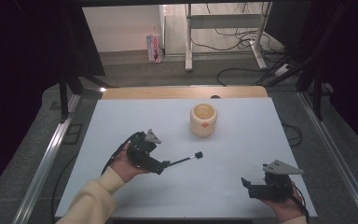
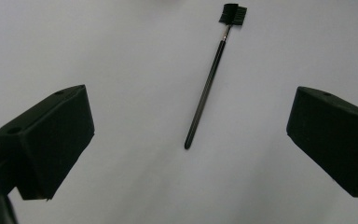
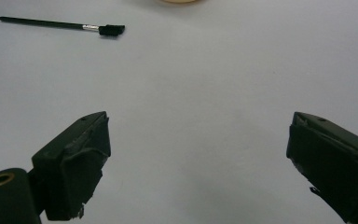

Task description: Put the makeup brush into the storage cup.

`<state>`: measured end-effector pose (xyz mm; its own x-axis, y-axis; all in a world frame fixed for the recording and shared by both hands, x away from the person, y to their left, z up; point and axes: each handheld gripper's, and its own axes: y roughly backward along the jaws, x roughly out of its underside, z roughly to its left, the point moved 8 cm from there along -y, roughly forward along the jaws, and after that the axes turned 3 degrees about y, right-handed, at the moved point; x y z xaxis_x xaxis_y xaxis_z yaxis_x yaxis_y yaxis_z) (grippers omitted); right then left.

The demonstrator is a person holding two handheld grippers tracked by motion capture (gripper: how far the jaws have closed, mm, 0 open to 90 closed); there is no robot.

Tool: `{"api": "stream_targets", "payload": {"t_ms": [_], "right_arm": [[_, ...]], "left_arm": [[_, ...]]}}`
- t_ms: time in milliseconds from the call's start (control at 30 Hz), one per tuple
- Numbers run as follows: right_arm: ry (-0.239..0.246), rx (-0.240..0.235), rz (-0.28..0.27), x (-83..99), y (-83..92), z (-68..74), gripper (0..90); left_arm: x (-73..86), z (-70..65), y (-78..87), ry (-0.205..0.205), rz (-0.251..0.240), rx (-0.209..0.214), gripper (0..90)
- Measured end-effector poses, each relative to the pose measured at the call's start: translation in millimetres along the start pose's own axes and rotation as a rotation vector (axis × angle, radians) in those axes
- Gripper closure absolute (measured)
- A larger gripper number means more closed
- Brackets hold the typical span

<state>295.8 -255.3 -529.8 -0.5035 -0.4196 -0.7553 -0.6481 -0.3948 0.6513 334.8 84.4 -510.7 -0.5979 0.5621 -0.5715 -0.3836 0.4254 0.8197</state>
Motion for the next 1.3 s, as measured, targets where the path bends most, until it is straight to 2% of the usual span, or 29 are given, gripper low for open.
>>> {"api": "stream_targets", "payload": {"t_ms": [300,533,667,1000,1133,1233,1300], "right_arm": [[0.001,-0.001,0.002,0.1,-0.2,0.4,6.1],[0.001,-0.004,0.002,0.1,0.1,0.6,6.1],[0.006,-0.004,0.003,-0.1,-0.1,1.3,6.1],[0.005,-0.005,0.004,0.3,-0.1,0.7,6.1],[0.003,-0.009,0.006,0.6,-0.2,0.7,6.1],[0.003,-0.01,0.006,0.7,-0.7,1.0,6.2],[0.003,-0.009,0.007,0.8,-1.0,1.1,6.2]], "left_arm": [[-15.2,-7.8,-15.9,-0.04,0.025,-0.002,1.2],[-23.9,-15.9,-29.1,-0.09,0.069,0.009,1.0],[-26.8,-21.0,-37.0,-0.105,0.088,0.015,1.3],[-27.4,-20.8,-48.3,-0.131,0.142,0.023,2.2],[-27.9,-20.9,-51.7,-0.146,0.159,0.031,3.1],[-28.8,-22.4,-54.8,-0.162,0.174,0.055,5.6],[-29.7,-22.4,-57.1,-0.173,0.19,0.053,5.8]]}}
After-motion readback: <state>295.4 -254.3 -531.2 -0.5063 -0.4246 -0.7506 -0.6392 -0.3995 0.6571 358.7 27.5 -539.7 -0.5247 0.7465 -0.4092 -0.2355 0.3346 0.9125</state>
